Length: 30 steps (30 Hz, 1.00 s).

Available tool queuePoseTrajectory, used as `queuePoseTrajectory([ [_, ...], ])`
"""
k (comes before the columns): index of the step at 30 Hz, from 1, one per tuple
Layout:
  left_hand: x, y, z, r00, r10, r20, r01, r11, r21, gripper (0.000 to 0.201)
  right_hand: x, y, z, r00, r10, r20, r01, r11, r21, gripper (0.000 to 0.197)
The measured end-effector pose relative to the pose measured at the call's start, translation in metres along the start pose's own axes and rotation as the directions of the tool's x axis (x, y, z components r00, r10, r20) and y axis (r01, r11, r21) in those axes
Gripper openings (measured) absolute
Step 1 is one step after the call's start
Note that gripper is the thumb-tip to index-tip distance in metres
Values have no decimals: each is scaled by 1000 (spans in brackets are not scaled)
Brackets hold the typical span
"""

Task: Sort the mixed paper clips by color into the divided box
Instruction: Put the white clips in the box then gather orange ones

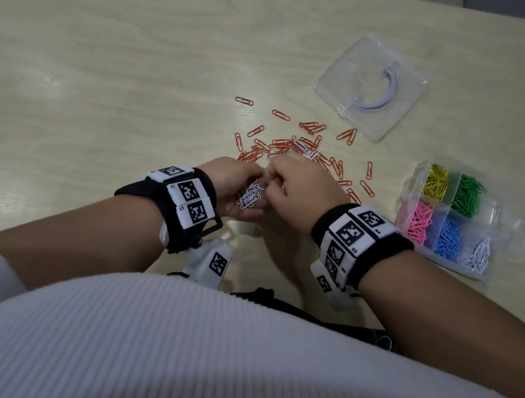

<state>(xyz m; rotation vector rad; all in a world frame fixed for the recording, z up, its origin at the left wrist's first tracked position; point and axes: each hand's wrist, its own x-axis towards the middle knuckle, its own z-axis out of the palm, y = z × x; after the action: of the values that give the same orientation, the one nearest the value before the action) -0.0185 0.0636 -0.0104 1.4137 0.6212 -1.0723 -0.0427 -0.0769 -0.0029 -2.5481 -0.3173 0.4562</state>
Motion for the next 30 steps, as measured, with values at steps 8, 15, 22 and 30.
queuePoseTrajectory([
  [8,3,-2,-11,999,-46,-24,44,997,-62,39,-1,17,13,999,8,34,9,882,-471,20],
  [15,3,-1,-10,998,-44,-49,42,998,-49,39,2,15,5,998,61,4,-53,901,-431,23],
  [22,3,0,-1,996,61,-59,-66,994,-83,17,2,-3,4,994,-81,-73,81,997,-12,13],
  [30,1,2,-3,1000,-3,31,8,987,-161,36,8,16,1,973,70,-219,-37,988,153,17],
])
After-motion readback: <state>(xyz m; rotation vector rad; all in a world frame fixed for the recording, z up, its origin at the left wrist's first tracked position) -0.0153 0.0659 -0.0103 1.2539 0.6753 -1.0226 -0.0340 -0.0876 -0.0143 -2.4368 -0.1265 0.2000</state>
